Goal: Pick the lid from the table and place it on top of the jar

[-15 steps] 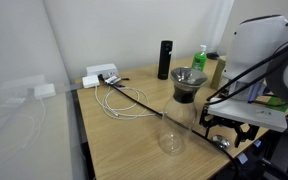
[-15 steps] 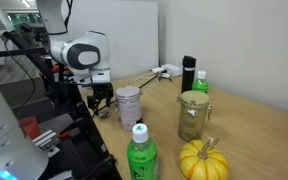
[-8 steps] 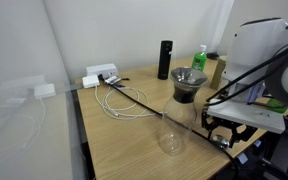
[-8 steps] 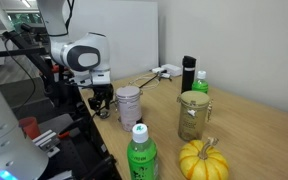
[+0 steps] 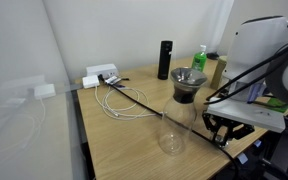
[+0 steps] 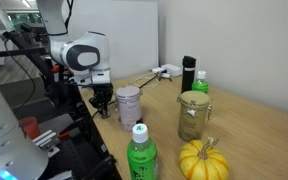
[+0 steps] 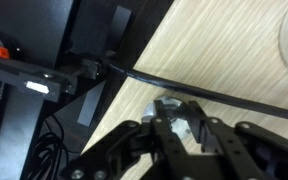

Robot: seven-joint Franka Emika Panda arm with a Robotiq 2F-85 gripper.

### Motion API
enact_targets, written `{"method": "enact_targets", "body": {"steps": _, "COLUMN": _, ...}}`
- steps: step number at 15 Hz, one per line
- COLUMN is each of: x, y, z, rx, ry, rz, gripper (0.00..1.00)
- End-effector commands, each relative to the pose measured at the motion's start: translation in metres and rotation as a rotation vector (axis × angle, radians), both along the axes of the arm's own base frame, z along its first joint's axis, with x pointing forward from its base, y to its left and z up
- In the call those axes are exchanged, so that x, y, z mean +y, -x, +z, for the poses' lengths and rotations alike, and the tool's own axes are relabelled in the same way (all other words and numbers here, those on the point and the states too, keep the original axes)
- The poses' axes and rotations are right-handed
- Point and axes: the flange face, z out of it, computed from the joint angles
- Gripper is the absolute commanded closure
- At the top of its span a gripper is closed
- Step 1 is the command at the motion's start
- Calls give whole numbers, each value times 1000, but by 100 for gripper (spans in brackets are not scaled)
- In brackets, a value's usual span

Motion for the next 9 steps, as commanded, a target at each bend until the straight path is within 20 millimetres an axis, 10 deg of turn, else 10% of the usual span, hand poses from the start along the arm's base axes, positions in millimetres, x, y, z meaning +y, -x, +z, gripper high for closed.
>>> {"method": "enact_targets", "body": {"steps": 1, "x": 0, "y": 0, "z": -3, "rx": -15, "ry": -8, "rz": -4, "gripper": 99}}
{"method": "enact_targets", "body": {"steps": 9, "x": 2, "y": 0, "z": -3, "rx": -11, "ry": -12, "rz": 7, "gripper": 100}}
